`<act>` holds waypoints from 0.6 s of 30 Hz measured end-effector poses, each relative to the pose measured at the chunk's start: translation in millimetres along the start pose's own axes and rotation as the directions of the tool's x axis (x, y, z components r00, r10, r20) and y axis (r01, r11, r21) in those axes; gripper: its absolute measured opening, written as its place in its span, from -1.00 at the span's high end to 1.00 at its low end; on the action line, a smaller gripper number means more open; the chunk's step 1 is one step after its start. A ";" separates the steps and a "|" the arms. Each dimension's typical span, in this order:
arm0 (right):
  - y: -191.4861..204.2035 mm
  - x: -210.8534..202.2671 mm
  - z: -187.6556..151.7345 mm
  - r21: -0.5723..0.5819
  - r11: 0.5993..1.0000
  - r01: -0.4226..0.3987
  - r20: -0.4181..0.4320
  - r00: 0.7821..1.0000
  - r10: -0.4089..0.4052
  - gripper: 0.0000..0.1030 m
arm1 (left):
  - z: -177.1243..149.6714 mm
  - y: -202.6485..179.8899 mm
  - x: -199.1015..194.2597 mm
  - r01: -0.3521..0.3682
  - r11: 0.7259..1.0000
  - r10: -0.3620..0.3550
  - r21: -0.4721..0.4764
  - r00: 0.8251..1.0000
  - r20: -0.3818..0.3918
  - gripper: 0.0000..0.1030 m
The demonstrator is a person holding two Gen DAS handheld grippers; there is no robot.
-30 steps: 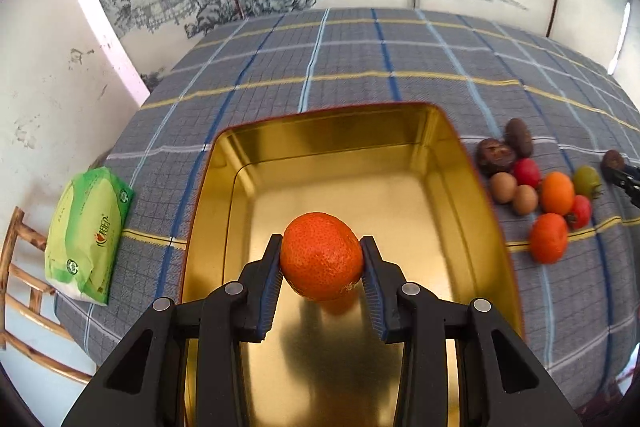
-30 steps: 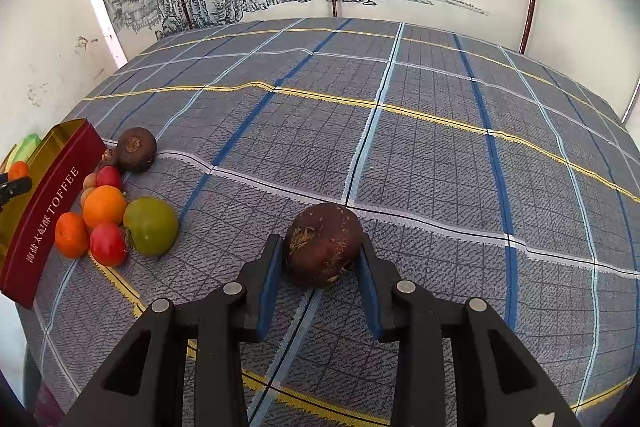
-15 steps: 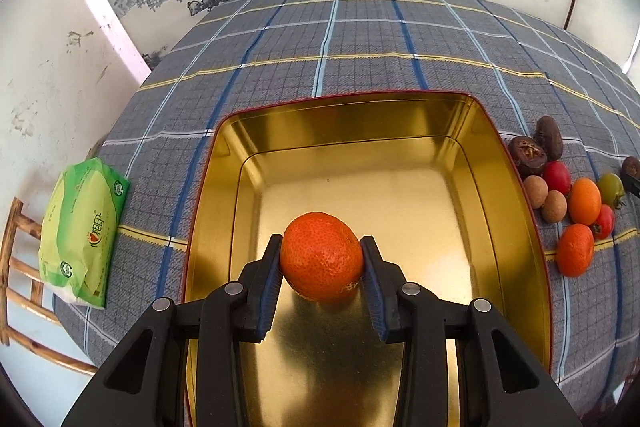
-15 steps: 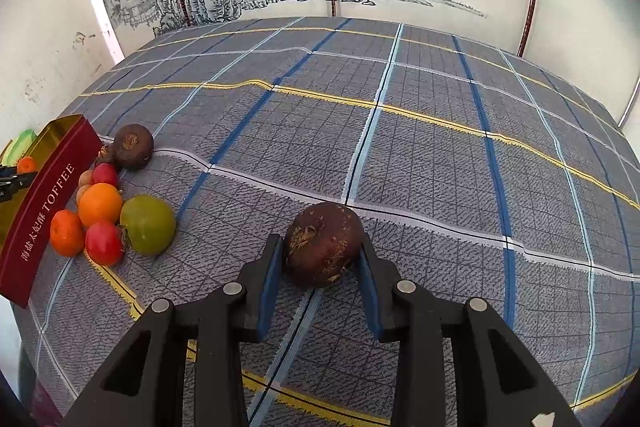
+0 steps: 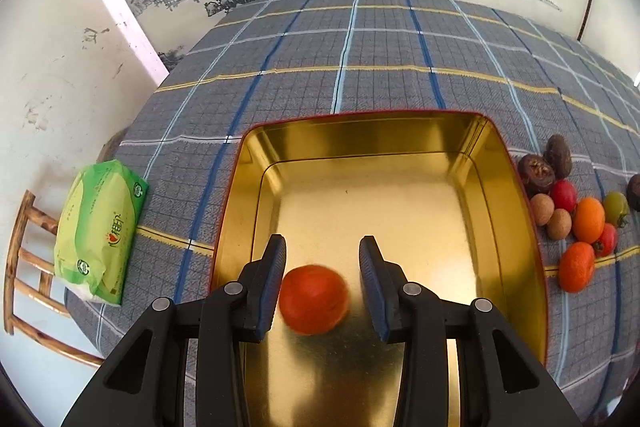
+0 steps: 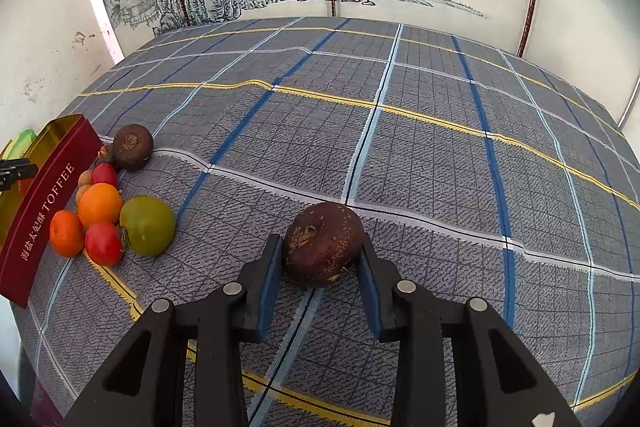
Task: Organize fruits
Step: 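Open the left tool to drop the orange into the tray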
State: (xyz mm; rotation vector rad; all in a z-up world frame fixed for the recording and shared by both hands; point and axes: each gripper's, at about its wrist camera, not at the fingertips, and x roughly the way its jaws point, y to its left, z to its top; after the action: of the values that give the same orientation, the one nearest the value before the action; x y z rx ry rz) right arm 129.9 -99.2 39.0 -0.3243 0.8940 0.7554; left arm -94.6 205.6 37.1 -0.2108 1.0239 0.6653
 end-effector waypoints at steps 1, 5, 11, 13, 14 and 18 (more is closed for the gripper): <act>0.2 0.0 0.0 0.000 1.000 0.000 0.000 1.000 0.000 0.36 | -0.6 0.9 -2.2 0.000 1.000 0.000 -0.006 1.000 0.004 0.12; -0.4 0.0 0.0 0.000 1.000 0.000 0.000 1.000 0.000 0.36 | -8.7 -0.2 -20.3 -0.006 0.999 0.008 -0.038 0.999 0.051 -0.26; 0.1 -0.6 -0.3 -0.003 1.000 0.001 0.000 1.000 -0.001 0.36 | -26.2 -5.8 -50.8 0.030 0.996 -0.021 -0.087 0.995 0.098 -0.27; 1.3 -1.3 -0.5 0.000 1.000 0.000 0.000 1.000 0.000 0.36 | -31.3 -9.0 -59.7 0.045 0.994 -0.034 -0.097 0.993 0.110 -0.28; 1.1 -1.6 -0.6 0.004 1.000 -0.001 -0.001 1.000 0.001 0.36 | -33.0 -10.7 -63.7 0.051 0.994 -0.039 -0.100 0.993 0.115 -0.29; 4.6 -7.4 -0.8 0.011 1.000 -0.020 0.000 1.000 0.020 0.37 | -42.3 -16.1 -78.8 0.075 0.990 -0.058 -0.117 0.988 0.143 -0.36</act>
State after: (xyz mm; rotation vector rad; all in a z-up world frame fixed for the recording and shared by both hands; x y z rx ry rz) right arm 123.3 -99.8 44.7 -0.3060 0.9028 0.7689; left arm -142.5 140.9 79.3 -0.2999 0.8396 0.6723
